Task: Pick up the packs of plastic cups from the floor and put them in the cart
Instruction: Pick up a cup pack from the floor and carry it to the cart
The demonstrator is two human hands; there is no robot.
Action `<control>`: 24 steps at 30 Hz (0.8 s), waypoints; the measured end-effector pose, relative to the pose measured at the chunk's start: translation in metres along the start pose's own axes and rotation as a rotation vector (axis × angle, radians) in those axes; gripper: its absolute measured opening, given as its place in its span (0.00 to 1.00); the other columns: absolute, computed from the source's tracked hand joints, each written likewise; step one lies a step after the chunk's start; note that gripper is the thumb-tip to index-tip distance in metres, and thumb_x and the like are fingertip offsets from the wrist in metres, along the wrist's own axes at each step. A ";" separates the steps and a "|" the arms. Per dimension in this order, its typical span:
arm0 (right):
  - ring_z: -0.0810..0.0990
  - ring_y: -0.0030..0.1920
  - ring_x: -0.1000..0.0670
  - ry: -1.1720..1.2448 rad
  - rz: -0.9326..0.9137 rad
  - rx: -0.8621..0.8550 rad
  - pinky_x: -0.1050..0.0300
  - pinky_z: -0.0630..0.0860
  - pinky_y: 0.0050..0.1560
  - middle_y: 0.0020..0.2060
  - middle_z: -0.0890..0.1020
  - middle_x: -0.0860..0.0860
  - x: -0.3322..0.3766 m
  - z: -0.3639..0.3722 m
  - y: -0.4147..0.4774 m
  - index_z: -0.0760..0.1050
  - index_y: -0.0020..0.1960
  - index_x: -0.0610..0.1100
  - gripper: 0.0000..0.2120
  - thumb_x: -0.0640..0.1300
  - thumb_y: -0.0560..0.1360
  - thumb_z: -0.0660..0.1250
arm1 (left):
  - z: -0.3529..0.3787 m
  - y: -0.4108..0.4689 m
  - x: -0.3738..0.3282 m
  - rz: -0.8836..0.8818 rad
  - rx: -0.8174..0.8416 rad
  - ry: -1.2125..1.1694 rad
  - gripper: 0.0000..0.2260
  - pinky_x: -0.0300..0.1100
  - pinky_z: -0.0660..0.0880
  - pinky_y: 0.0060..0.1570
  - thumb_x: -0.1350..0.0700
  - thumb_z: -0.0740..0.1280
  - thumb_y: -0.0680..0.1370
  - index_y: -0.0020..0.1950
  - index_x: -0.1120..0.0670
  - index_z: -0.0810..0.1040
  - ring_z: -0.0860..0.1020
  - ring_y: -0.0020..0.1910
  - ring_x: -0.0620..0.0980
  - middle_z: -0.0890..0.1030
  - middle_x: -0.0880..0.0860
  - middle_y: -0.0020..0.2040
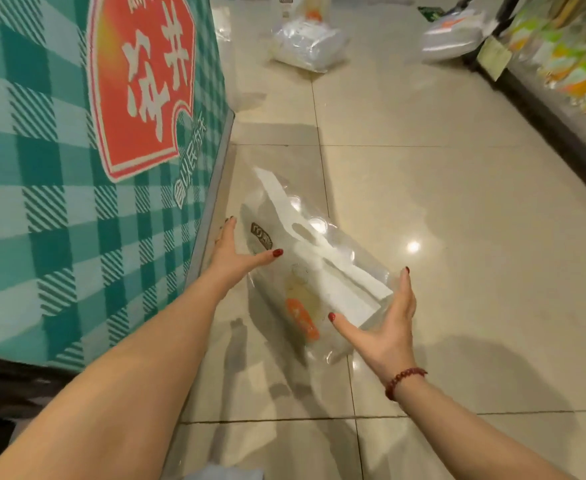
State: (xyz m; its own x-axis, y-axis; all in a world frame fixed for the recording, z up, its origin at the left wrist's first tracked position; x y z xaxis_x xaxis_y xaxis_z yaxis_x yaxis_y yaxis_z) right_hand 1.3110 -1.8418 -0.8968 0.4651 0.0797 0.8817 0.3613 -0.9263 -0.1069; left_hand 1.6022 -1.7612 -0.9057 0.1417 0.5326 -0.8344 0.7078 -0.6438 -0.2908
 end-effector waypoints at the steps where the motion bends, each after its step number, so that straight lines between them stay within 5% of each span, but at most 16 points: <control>1: 0.53 0.76 0.56 0.062 -0.001 -0.009 0.52 0.56 0.77 0.76 0.51 0.58 -0.004 -0.003 0.008 0.41 0.79 0.55 0.61 0.47 0.62 0.82 | 0.003 0.007 0.003 0.002 0.037 -0.022 0.52 0.57 0.56 0.74 0.43 0.78 0.65 0.80 0.47 0.52 0.54 0.78 0.55 0.53 0.50 0.80; 5: 0.58 0.77 0.52 0.263 0.020 0.035 0.42 0.62 0.75 0.78 0.57 0.53 -0.020 -0.023 0.039 0.45 0.79 0.57 0.56 0.37 0.66 0.79 | 0.013 0.023 -0.001 0.046 0.156 -0.002 0.48 0.57 0.58 0.73 0.46 0.79 0.65 0.79 0.46 0.55 0.58 0.77 0.55 0.57 0.50 0.79; 8: 0.63 0.75 0.50 0.322 0.028 0.067 0.46 0.66 0.72 0.76 0.62 0.50 -0.026 -0.042 0.060 0.50 0.78 0.57 0.52 0.34 0.67 0.78 | 0.004 0.035 -0.001 0.015 0.095 -0.090 0.50 0.58 0.59 0.74 0.46 0.80 0.63 0.78 0.47 0.55 0.59 0.77 0.55 0.58 0.50 0.79; 12: 0.64 0.72 0.57 0.370 0.023 0.106 0.52 0.65 0.70 0.75 0.64 0.53 -0.031 -0.044 0.077 0.55 0.78 0.54 0.43 0.43 0.71 0.75 | 0.024 0.041 0.001 0.014 0.228 -0.041 0.36 0.52 0.65 0.68 0.48 0.77 0.69 0.72 0.51 0.64 0.69 0.69 0.53 0.70 0.51 0.71; 15: 0.75 0.66 0.53 0.382 0.041 0.063 0.52 0.74 0.64 0.61 0.80 0.57 -0.037 -0.040 0.076 0.72 0.67 0.49 0.26 0.53 0.71 0.72 | 0.034 0.043 0.006 -0.011 0.213 -0.108 0.29 0.50 0.71 0.63 0.51 0.78 0.69 0.63 0.51 0.66 0.75 0.62 0.53 0.77 0.51 0.61; 17: 0.74 0.65 0.53 0.389 0.083 0.015 0.60 0.73 0.57 0.56 0.78 0.62 -0.041 -0.036 0.074 0.71 0.62 0.48 0.18 0.53 0.76 0.69 | 0.037 0.045 0.010 -0.025 0.179 -0.125 0.30 0.53 0.73 0.62 0.49 0.79 0.67 0.63 0.51 0.67 0.77 0.59 0.53 0.79 0.51 0.59; 21: 0.69 0.72 0.50 0.296 0.113 0.012 0.48 0.67 0.71 0.71 0.72 0.53 -0.056 -0.026 0.077 0.63 0.74 0.48 0.45 0.68 0.65 0.71 | 0.051 0.044 0.014 -0.022 0.218 -0.198 0.26 0.46 0.75 0.54 0.45 0.78 0.65 0.60 0.47 0.74 0.79 0.57 0.50 0.82 0.48 0.56; 24: 0.75 0.67 0.49 0.190 0.172 0.077 0.46 0.71 0.69 0.65 0.77 0.52 -0.077 -0.018 0.078 0.63 0.73 0.50 0.48 0.66 0.60 0.77 | 0.059 0.038 0.021 -0.012 0.243 -0.184 0.18 0.46 0.74 0.56 0.46 0.76 0.69 0.56 0.42 0.75 0.79 0.56 0.48 0.82 0.44 0.54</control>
State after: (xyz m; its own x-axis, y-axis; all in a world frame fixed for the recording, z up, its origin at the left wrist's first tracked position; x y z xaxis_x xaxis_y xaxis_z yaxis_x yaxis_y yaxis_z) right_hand 1.2891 -1.9264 -0.9644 0.3676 -0.1541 0.9171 0.3540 -0.8888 -0.2912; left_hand 1.5912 -1.8068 -0.9621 -0.0096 0.4466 -0.8947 0.5190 -0.7626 -0.3862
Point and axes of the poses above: each hand's wrist, its own y-axis towards the middle knuckle, its own z-axis out of the palm, x = y × z, the point moved 9 cm from there along y, towards the middle knuckle
